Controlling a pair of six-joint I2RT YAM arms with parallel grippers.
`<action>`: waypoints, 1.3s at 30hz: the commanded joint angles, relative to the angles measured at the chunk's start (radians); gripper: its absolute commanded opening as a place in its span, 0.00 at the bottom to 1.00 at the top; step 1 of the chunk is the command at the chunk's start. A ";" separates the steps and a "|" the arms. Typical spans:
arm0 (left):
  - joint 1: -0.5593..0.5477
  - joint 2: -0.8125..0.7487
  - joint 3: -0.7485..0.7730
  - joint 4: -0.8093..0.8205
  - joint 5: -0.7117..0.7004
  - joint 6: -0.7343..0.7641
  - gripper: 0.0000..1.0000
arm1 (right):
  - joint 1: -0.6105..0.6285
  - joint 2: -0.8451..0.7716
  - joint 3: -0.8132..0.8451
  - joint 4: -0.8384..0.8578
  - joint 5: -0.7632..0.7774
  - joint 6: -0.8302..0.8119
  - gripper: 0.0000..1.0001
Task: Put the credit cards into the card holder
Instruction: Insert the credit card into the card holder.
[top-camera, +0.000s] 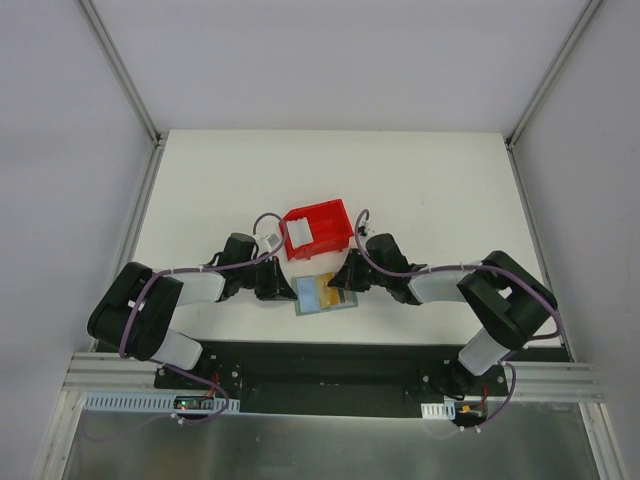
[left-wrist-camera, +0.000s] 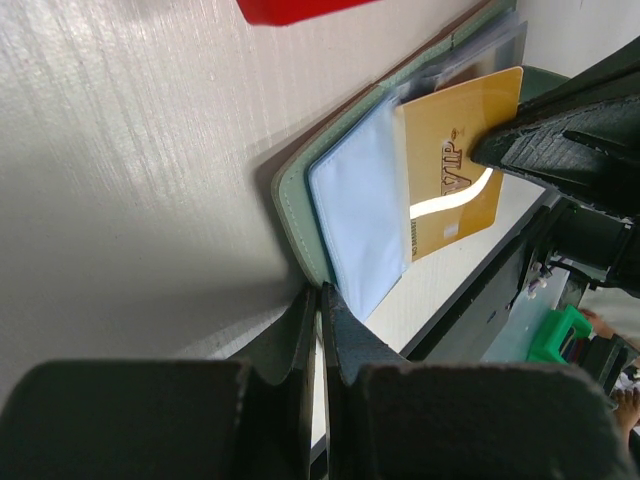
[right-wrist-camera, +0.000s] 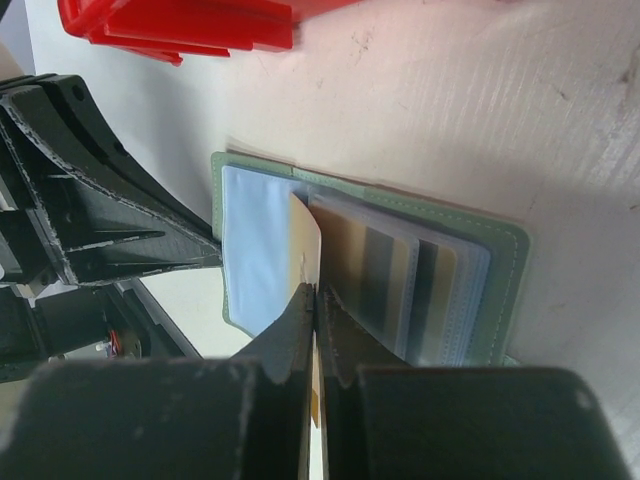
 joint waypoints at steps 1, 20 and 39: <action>0.005 0.011 -0.007 -0.051 -0.047 0.035 0.00 | 0.016 0.050 0.002 -0.003 -0.037 -0.016 0.00; 0.003 0.025 -0.012 -0.021 -0.035 0.020 0.00 | 0.136 0.117 0.095 -0.044 0.117 0.083 0.03; 0.003 0.014 -0.021 -0.017 -0.032 0.018 0.00 | 0.122 0.091 0.124 -0.069 0.034 0.056 0.38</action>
